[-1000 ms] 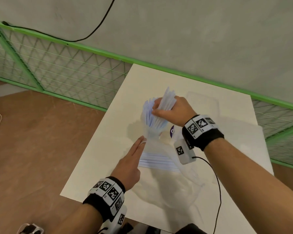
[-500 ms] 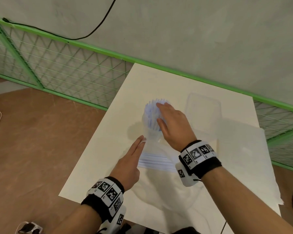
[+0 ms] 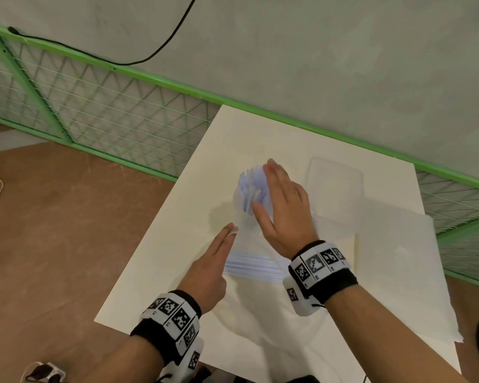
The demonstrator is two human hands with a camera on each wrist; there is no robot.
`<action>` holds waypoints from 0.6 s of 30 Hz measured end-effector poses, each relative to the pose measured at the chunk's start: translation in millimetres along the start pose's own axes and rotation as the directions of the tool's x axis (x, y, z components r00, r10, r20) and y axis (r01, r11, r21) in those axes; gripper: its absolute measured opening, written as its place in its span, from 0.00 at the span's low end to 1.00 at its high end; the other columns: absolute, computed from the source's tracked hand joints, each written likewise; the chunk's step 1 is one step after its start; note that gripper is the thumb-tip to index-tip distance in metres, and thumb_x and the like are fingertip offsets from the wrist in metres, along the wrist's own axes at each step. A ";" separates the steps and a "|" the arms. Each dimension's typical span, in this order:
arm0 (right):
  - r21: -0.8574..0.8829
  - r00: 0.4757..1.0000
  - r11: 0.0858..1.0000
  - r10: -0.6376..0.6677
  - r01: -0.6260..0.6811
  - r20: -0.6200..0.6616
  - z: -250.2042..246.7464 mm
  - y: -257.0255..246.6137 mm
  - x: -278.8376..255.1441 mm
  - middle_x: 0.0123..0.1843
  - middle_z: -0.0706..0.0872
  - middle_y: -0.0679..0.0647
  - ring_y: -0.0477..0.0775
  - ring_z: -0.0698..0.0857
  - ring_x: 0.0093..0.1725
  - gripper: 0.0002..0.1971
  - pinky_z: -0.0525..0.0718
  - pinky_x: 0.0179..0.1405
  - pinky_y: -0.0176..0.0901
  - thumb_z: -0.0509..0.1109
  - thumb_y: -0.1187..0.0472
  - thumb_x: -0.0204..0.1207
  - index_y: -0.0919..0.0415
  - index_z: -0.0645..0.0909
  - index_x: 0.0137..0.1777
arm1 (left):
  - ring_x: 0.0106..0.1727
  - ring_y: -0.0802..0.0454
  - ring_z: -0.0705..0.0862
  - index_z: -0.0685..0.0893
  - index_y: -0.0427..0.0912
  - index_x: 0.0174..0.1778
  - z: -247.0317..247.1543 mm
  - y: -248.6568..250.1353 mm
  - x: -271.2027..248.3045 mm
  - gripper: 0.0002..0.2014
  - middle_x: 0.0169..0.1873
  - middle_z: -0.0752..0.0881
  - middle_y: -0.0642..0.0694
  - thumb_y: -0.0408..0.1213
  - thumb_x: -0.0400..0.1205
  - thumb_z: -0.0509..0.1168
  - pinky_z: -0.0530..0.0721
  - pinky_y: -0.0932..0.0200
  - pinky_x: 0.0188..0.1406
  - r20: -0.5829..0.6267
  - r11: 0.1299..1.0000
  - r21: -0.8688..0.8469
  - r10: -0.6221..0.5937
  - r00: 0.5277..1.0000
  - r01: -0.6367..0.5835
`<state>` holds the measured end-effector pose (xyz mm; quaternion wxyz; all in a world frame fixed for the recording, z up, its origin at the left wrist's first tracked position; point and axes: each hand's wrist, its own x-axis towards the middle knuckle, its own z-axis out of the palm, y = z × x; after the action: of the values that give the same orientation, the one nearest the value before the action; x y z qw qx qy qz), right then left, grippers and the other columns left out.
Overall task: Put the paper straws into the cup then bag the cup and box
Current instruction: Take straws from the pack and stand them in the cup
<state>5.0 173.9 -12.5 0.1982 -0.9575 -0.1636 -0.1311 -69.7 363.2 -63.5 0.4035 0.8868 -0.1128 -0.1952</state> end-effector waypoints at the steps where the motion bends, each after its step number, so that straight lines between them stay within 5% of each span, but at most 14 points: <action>1: 0.024 0.999 0.999 -0.030 0.030 -0.024 -2.8 -5.5 2.7 0.87 0.53 0.52 0.50 0.55 0.86 0.33 0.57 0.80 0.49 0.53 0.48 0.84 0.61 0.54 0.85 | 0.61 0.56 0.82 0.50 0.62 0.86 0.2 -0.2 -0.1 0.52 0.79 0.40 0.80 0.14 0.71 0.55 0.85 0.57 0.53 -0.001 1.000 0.000 0.001 1.000 -0.001; 3: -0.025 0.996 0.996 -0.087 0.087 0.021 0.5 -13.5 5.3 0.87 0.52 0.52 0.51 0.55 0.86 0.32 0.58 0.81 0.49 0.53 0.49 0.85 0.62 0.53 0.86 | 0.62 0.56 0.82 0.49 0.61 0.86 1.0 0.0 0.0 0.51 0.80 0.40 0.80 0.14 0.72 0.55 0.85 0.58 0.52 0.001 1.000 0.004 0.008 1.000 -0.008; 8: -0.273 0.982 0.957 -0.043 0.094 0.186 19.7 -4.9 -1.2 0.83 0.68 0.54 0.55 0.64 0.83 0.26 0.66 0.78 0.59 0.47 0.55 0.86 0.61 0.65 0.82 | 0.63 0.60 0.79 0.49 0.60 0.86 0.9 1.2 1.2 0.51 0.79 0.39 0.80 0.14 0.72 0.55 0.81 0.68 0.52 0.007 1.000 0.001 0.001 1.000 -0.001; 12: -0.207 0.994 0.977 -0.038 0.059 0.106 13.1 -2.8 0.2 0.86 0.61 0.53 0.52 0.56 0.86 0.31 0.56 0.82 0.51 0.48 0.46 0.85 0.60 0.58 0.85 | 0.61 0.59 0.81 0.49 0.61 0.86 -0.4 0.9 -0.2 0.51 0.79 0.39 0.81 0.14 0.72 0.55 0.83 0.63 0.51 0.005 1.000 0.003 -0.004 1.000 0.004; 18: -0.232 0.975 0.973 0.042 0.010 0.217 8.8 -5.1 6.2 0.87 0.57 0.50 0.52 0.51 0.86 0.35 0.52 0.83 0.54 0.42 0.39 0.84 0.57 0.56 0.85 | 0.59 0.52 0.83 0.49 0.60 0.86 2.2 2.5 1.5 0.51 0.80 0.39 0.79 0.14 0.71 0.55 0.86 0.55 0.51 0.001 1.000 0.019 0.011 1.000 -0.011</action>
<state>10.4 183.7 -16.6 0.0667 -0.9840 -0.1604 -0.0407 -69.5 359.6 -63.2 0.3962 0.8898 -0.1197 -0.1925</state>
